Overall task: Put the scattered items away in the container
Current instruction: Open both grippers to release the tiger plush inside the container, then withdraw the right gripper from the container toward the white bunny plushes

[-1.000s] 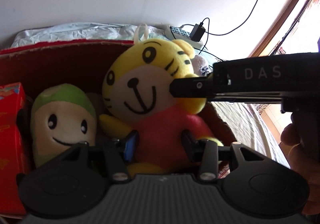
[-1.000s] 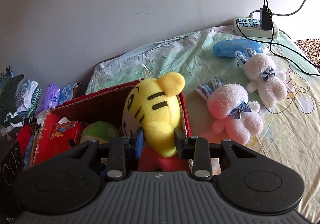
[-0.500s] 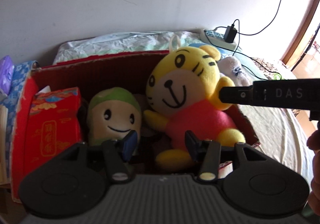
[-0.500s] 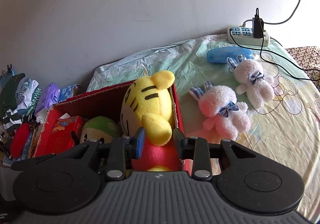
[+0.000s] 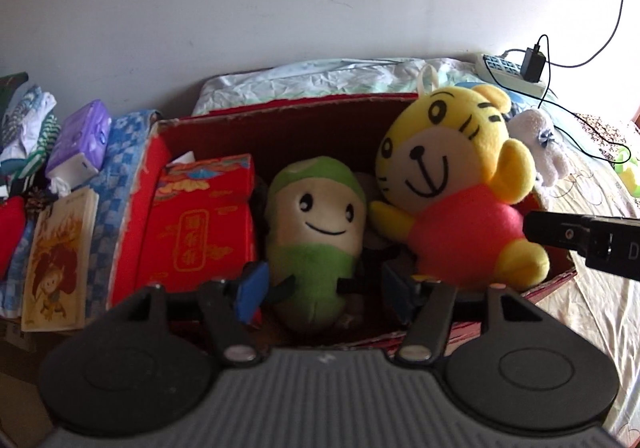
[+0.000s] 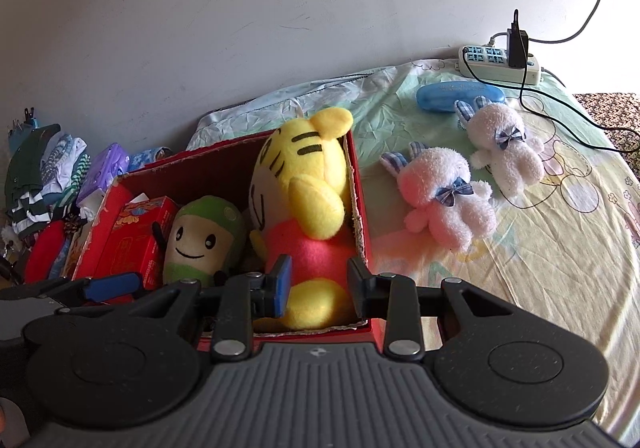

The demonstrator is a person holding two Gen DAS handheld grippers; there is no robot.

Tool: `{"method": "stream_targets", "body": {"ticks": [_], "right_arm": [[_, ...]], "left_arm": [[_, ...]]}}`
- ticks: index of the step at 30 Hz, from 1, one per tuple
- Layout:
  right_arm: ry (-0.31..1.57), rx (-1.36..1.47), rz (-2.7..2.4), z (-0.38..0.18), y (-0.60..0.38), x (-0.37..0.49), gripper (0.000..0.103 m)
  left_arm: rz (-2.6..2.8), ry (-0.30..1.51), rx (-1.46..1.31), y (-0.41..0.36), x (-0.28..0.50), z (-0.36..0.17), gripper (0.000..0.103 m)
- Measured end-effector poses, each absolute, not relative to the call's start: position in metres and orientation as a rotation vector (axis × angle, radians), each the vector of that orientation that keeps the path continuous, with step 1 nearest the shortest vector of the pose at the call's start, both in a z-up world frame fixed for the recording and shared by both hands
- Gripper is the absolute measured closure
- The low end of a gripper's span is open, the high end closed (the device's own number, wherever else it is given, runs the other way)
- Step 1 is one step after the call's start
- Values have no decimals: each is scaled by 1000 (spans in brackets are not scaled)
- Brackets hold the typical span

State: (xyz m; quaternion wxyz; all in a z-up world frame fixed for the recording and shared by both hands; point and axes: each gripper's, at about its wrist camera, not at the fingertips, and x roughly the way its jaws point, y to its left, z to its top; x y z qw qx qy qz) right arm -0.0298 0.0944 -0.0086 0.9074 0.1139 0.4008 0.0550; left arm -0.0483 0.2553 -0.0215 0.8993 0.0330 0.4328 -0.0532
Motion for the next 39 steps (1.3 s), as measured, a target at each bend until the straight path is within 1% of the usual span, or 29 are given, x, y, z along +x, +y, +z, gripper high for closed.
{"method": "stream_targets", "body": {"ticks": [7, 12, 19, 21, 34, 39], "right_arm": [[833, 208, 134, -12, 99, -41, 69], [831, 195, 149, -11, 101, -49, 69], [824, 171, 157, -8, 99, -60, 69], [825, 174, 163, -8, 97, -61, 69], [818, 175, 191, -4, 95, -60, 69], [827, 185, 197, -8, 98, -56, 69]], "left_arm": [[-59, 896, 75, 256, -63, -19, 32], [-16, 869, 101, 252, -72, -14, 20], [34, 843, 141, 241, -83, -8, 18], [41, 844, 144, 240, -85, -7, 16], [77, 861, 132, 235, -85, -7, 13], [86, 866, 127, 236, -82, -8, 9]]}}
